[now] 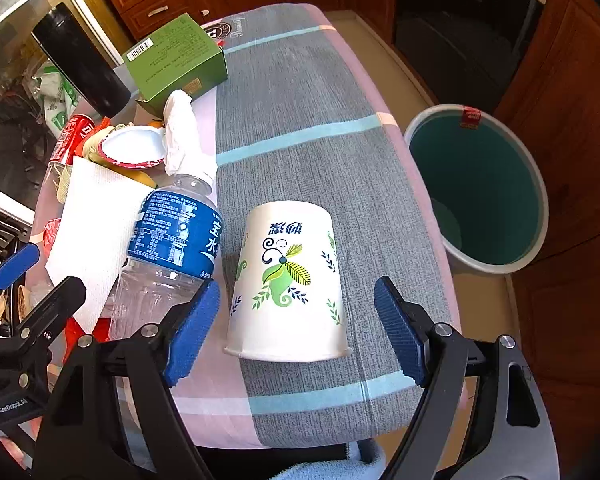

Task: Collect trash
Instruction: 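Grasp the POCARI SWEAT bottle with the left tool while the right tool grasps the paper cup, then carry bottle and cup over the teal bin and open both tools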

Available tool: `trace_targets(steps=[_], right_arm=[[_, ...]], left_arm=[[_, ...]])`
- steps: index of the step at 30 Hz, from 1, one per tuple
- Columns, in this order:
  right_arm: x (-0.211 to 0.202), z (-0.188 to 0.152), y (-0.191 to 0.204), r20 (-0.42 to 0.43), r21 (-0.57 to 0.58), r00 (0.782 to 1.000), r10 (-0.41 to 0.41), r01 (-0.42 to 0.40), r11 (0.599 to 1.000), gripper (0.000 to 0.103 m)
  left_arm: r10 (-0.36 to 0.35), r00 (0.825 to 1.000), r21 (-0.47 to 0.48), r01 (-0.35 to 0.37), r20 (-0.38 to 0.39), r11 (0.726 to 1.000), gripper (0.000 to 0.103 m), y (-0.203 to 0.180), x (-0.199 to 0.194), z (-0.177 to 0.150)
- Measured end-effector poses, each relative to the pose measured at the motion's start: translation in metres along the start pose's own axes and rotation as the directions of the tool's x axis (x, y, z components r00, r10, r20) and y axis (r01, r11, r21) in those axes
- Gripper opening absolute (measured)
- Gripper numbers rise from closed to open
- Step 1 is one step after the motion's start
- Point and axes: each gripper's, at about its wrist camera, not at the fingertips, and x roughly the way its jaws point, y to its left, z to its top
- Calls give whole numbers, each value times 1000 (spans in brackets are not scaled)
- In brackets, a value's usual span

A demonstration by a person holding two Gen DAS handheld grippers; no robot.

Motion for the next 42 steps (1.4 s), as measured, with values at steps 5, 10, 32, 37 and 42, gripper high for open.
trace_targets(steps=[5, 10, 32, 37, 42], right_arm=[[4, -3, -11, 1, 10, 997, 73, -73, 997, 55], [2, -6, -31, 10, 49, 993, 114, -114, 992, 55], [5, -12, -64, 20, 105, 976, 217, -218, 970, 50], [-4, -11, -82, 47, 151, 966, 256, -260, 954, 50], [-19, 2, -110, 116, 194, 965, 235, -254, 947, 50]], left_arm=[[-14, 999, 31, 15, -34, 999, 99, -16, 8, 5], [-59, 995, 69, 64, -80, 996, 97, -39, 16, 6], [-96, 970, 71, 114, -224, 991, 59, -67, 60, -3], [-112, 977, 69, 126, -183, 990, 59, -71, 42, 12], [-137, 975, 114, 159, -175, 981, 59, -93, 35, 32]])
